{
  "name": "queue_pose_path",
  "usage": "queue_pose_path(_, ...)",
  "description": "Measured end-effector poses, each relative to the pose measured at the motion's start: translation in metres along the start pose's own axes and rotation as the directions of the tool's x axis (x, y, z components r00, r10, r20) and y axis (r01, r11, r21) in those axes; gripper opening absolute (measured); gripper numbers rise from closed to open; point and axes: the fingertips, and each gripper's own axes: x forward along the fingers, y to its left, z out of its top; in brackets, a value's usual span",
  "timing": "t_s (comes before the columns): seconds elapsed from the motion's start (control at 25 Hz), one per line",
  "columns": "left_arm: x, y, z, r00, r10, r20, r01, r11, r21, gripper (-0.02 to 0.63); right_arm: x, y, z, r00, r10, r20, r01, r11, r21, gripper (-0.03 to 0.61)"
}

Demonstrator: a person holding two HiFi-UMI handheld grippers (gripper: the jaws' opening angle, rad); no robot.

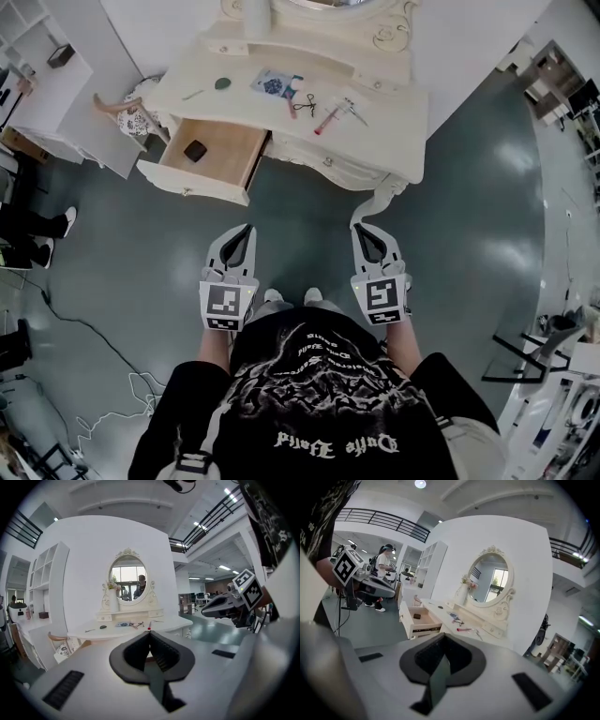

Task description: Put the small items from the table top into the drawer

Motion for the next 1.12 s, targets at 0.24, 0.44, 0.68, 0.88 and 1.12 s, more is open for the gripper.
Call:
queue_pose_path(0.24, -0.001, 0.017, -0.003, 1.000, -0.024, 0.002, 0.024, 1.000, 0.012, 0.015, 0.011, 0.016, 0.017, 1.000, 0.003, 0.030, -0.004, 0.999, 0.037, 0.011)
queue_pose_path(0.44, 0.001, 0.032, -0.005, 0.999, -0.052, 0.014, 0.052, 0.999, 0.006, 0.015, 0.023, 0.029, 0.021, 1.000, -0.027, 0.009, 0.027, 0.999, 0.045, 0.011)
queue_pose_path(0.68, -0.002, 0.045, -0.014, 0.997, -0.075, 0.010, 0.075, 0.997, -0.002, 0.015, 0.030, 0.049, 0.017, 0.999, -0.032, -0.028, 0.033, 0.998, 0.050, 0.011)
queue_pose_path(0.88, -0.004, 0.054, -0.019, 0.997, -0.076, -0.003, 0.076, 0.997, -0.012, 0.015, 0.035, 0.054, 0.015, 0.999, -0.016, -0.052, 0.021, 0.996, 0.089, 0.011)
queue_pose_path(1.12, 0.003, 0.064, -0.024, 0.999, -0.052, -0.009, 0.052, 0.998, -0.027, 0.015, 0.049, 0.049, 0.011, 0.999, 0.000, -0.053, 0.005, 0.994, 0.105, 0.011)
